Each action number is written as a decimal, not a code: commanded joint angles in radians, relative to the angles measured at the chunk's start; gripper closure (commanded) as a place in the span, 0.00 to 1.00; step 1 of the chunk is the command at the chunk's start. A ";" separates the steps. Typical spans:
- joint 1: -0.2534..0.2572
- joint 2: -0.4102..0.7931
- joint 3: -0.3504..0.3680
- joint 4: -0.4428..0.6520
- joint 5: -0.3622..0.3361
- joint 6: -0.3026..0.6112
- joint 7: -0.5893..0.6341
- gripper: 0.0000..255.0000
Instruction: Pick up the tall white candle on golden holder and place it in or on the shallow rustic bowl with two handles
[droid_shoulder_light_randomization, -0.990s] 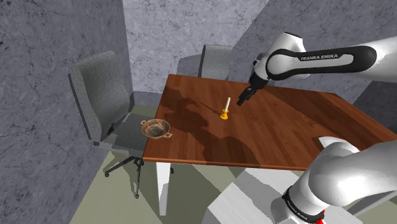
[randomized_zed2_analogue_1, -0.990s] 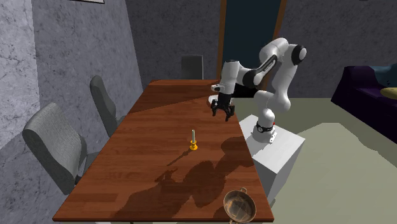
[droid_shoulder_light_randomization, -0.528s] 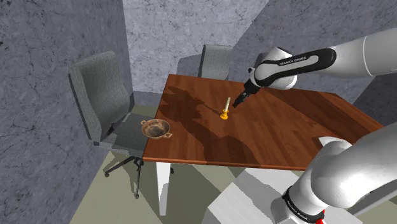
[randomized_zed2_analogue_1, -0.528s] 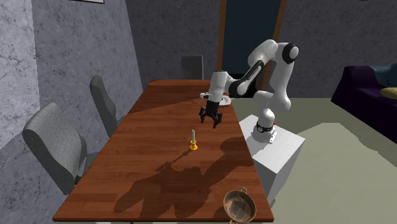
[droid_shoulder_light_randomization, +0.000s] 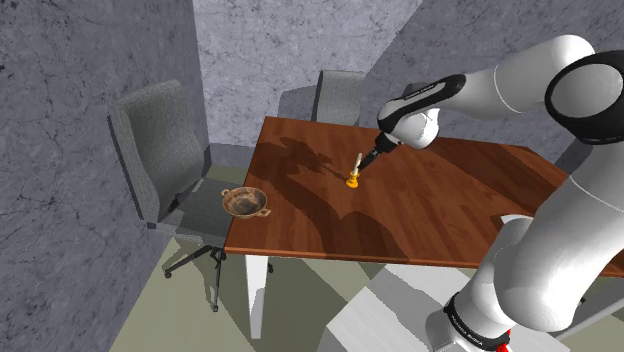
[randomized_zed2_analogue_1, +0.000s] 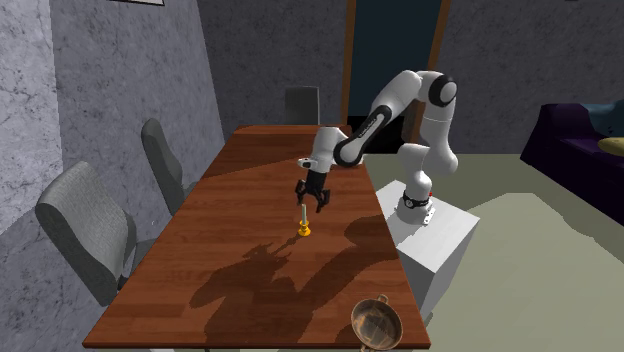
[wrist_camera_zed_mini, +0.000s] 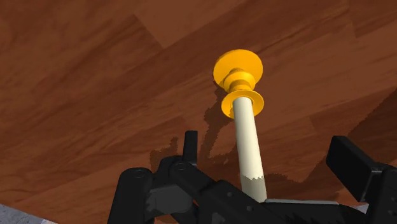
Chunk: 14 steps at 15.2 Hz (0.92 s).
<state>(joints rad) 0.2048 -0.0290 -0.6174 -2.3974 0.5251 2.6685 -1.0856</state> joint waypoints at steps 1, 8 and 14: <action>0.007 0.041 -0.001 0.017 0.070 0.010 -0.057 0.00; 0.003 0.139 0.026 0.052 0.222 0.032 -0.164 0.00; 0.002 0.139 0.026 0.052 0.221 0.032 -0.164 0.00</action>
<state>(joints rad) 0.2073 0.1099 -0.5910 -2.3453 0.7464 2.7004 -1.2493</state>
